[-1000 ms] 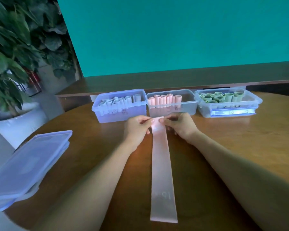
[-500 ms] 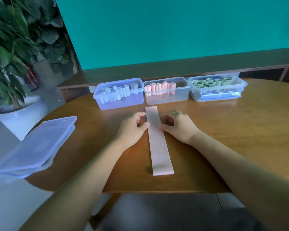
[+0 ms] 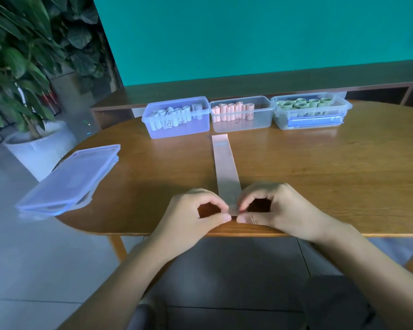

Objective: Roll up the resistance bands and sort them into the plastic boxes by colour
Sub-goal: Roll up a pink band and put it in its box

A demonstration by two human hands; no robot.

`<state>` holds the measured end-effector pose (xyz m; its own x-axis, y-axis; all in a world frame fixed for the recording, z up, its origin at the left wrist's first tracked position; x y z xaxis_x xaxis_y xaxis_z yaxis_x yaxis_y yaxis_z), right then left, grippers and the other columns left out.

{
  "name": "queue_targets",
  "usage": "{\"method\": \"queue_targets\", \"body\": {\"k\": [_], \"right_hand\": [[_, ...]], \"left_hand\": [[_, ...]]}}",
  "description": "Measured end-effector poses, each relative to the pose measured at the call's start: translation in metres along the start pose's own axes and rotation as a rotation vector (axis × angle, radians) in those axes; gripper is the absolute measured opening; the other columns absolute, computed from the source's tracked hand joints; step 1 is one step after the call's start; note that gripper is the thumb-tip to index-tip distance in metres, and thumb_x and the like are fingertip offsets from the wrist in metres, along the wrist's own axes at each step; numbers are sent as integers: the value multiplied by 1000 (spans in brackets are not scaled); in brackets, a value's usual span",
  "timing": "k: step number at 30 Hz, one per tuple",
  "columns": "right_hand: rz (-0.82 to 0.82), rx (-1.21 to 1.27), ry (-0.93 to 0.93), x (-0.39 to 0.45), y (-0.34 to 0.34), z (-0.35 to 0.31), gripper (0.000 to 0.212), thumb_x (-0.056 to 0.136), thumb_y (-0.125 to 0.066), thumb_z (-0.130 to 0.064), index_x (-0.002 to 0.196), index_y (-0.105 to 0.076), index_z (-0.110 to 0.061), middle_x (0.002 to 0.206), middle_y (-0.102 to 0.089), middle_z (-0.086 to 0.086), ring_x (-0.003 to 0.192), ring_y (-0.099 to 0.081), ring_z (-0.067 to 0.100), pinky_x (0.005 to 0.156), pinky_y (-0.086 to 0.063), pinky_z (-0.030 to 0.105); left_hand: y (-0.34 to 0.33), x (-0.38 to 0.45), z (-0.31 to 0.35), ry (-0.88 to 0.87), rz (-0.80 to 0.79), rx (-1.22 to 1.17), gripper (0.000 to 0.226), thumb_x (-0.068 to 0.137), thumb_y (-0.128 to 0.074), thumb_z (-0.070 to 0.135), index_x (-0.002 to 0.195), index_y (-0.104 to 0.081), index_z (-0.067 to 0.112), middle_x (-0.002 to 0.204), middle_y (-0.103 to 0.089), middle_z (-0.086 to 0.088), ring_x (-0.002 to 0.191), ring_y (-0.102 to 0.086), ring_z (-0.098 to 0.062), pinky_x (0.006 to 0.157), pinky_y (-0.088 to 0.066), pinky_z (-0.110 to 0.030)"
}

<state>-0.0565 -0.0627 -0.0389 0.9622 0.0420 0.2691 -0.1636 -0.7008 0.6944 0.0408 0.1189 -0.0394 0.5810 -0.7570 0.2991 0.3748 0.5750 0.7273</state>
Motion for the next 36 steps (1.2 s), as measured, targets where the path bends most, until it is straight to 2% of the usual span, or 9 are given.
{"method": "queue_targets", "body": {"k": [4,7,12,16,21,24,28,32,36], "right_hand": [[-11,-44,8,2,-2,5,16,87,-77,-39,98,-76,-28,100,-68,-15,102,-65,10,90,-54,33],[13,-59,16,3,-3,5,11,89,-76,-34,95,-77,-25,100,-69,-14,100,-65,10,89,-53,29],[26,-59,-50,7,-2,7,10,91,-74,-33,88,-77,-23,107,-64,-18,103,-61,4,86,-45,15],[11,-24,-172,14,1,9,13,86,-78,-36,81,-76,-24,111,-61,-22,101,-60,0,85,-44,13],[-9,-52,-215,19,3,9,15,84,-79,-39,76,-70,-30,113,-57,-23,101,-57,-4,83,-43,11],[-8,-1,-157,18,4,8,10,85,-80,-32,83,-70,-30,113,-59,-18,105,-58,1,88,-43,13],[-74,38,-17,15,2,4,11,92,-75,-20,97,-73,-30,109,-65,-12,108,-62,13,94,-47,23],[-89,-52,12,10,1,6,11,94,-72,-27,101,-75,-35,113,-63,-16,114,-60,9,97,-47,26],[-34,-76,21,9,2,7,10,88,-77,-31,98,-78,-33,116,-60,-17,116,-57,3,100,-44,20]], "left_hand": [[-2,2,1,-60,-6,78,15,86,-74,40,95,-78,28,96,-69,22,98,-63,0,83,-54,-19],[-3,3,1,-57,-5,128,18,89,-69,43,96,-77,28,99,-64,22,100,-59,1,83,-50,-12],[-2,8,2,-33,35,171,23,92,-64,43,97,-78,25,104,-55,20,108,-48,7,82,-40,-1],[-1,13,-1,72,21,150,24,89,-68,46,95,-78,25,107,-53,21,103,-53,4,79,-43,-5],[0,18,-3,117,14,78,14,84,-74,42,86,-74,28,106,-55,23,98,-58,-1,79,-51,-12],[2,19,-1,71,10,19,3,85,-76,30,85,-73,30,100,-60,20,96,-60,-2,77,-51,-13],[-4,19,2,4,-42,39,10,91,-71,23,93,-77,30,91,-65,19,94,-61,-1,74,-47,-10],[-6,18,1,-86,-97,139,13,95,-65,30,101,-76,31,96,-64,21,99,-58,1,82,-48,-13],[-4,19,0,-56,-83,151,15,88,-71,42,97,-76,32,93,-63,20,93,-59,0,73,-49,-11]]}}
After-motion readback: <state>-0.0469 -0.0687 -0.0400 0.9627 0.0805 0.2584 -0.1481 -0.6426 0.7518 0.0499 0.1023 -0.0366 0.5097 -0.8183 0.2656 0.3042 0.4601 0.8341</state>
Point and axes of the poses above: each hand's wrist, its own x-axis towards the middle knuckle, its own y-axis out of the back of the hand, z = x × y, the point moved 4 cm from there along x, towards the middle knuckle
